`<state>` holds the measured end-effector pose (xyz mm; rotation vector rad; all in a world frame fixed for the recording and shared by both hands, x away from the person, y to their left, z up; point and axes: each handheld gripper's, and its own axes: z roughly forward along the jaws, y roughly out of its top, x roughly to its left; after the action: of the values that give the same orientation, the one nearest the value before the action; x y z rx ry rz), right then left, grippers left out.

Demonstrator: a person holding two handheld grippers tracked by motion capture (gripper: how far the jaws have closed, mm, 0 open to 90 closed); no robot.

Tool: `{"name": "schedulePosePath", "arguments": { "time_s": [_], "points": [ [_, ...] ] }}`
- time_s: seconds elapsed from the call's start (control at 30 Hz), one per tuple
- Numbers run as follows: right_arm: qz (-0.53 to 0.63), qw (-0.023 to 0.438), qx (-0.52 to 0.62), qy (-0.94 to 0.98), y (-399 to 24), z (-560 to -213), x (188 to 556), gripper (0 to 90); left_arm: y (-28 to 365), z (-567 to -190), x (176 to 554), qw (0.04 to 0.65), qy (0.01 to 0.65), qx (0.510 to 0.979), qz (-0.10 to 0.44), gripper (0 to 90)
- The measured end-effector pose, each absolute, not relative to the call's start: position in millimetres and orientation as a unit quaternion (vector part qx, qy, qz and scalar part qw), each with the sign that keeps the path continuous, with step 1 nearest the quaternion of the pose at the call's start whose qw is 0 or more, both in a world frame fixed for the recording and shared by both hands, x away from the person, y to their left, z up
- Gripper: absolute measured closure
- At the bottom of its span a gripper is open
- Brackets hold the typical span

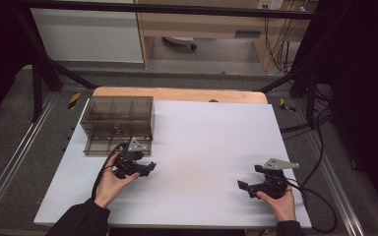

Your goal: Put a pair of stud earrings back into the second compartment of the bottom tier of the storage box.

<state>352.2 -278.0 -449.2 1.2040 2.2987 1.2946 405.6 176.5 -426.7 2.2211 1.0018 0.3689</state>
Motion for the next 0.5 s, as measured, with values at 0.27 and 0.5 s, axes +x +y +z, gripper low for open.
{"name": "schedulePosePath", "arguments": {
  "time_s": [0.27, 0.5],
  "points": [
    [0.443, 0.121, 0.412, 0.787, -277.9, -449.3, 352.3, 1.0, 172.6, -432.7, 409.3, 0.323, 0.382, 0.855, 0.138, 52.6],
    [0.444, 0.121, 0.412, 0.787, -278.4, -448.9, 352.0, 1.0, 168.8, -438.4, 410.5, 0.32, 0.379, 0.858, 0.137, 61.0]
  ]
}}
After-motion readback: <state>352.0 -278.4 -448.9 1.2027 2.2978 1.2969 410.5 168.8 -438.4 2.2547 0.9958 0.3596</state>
